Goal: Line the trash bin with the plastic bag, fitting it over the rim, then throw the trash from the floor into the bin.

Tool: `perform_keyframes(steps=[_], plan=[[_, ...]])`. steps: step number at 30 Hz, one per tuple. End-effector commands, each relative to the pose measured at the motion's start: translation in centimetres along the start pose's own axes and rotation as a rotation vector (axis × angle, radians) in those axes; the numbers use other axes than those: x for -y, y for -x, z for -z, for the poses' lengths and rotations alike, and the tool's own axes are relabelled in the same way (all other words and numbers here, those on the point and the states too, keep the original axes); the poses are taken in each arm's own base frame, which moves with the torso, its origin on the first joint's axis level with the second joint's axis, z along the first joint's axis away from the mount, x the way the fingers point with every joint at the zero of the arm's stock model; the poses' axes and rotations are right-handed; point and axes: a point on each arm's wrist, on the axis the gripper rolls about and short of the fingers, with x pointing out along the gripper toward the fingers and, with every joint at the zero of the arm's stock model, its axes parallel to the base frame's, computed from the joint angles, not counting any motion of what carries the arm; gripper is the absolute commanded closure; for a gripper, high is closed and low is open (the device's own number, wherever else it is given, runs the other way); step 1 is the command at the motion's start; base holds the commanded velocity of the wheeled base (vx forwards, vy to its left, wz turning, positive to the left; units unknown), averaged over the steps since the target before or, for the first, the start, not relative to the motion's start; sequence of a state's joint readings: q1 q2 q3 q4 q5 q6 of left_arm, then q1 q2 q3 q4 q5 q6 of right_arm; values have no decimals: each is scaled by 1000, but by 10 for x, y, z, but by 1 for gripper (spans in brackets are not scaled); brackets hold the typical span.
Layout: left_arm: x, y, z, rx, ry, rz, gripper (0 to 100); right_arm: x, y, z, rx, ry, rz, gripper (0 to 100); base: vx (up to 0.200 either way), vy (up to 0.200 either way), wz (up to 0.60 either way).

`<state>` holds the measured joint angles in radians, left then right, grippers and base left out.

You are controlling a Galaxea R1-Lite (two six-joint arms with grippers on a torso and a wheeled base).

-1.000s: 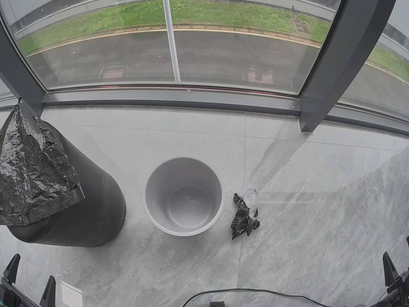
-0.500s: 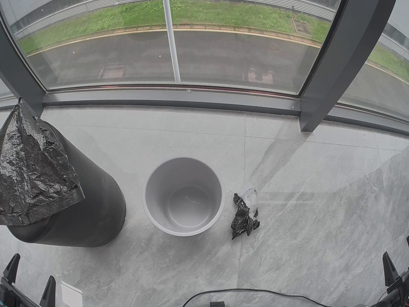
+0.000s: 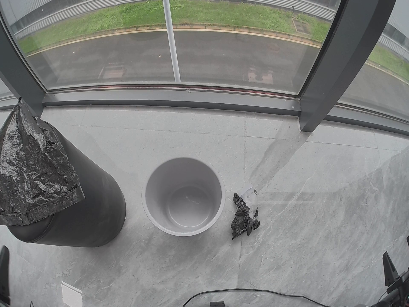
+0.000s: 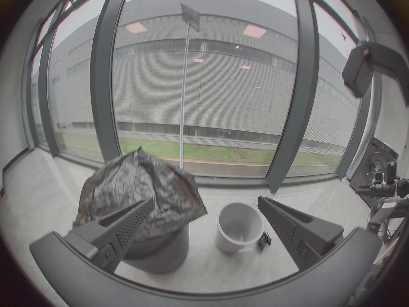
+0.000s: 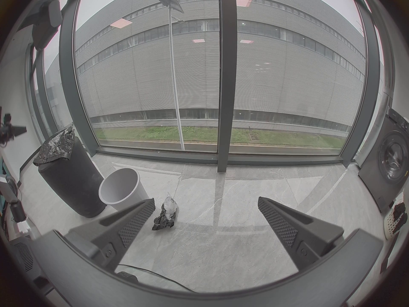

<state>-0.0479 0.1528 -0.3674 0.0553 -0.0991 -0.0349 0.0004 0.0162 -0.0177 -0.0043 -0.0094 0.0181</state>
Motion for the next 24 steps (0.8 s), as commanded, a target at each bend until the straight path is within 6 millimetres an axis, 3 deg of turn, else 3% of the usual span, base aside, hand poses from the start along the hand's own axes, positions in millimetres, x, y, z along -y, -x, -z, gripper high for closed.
perform_keyframes(steps=[1, 11, 15, 22, 24], plan=[[-3, -36, -24, -166, -90, 94, 0, 0, 0, 5, 0, -2, -1, 0, 0, 0, 0], [-6, -89, 3, -413, -564, 188, 0, 0, 0, 5, 2, -3, 2, 0, 0, 0, 0], [-9, -98, 11, -459, -756, 170, 0, 0, 0, 5, 0, -3, 3, 0, 0, 0, 0], [-11, -116, 20, -526, -844, 188, 0, 0, 0, 5, 0, -5, 3, 0, 0, 0, 0], [-12, -131, 25, -545, -848, 181, 0, 0, 0, 5, 0, -6, 5, 0, 0, 0, 0]])
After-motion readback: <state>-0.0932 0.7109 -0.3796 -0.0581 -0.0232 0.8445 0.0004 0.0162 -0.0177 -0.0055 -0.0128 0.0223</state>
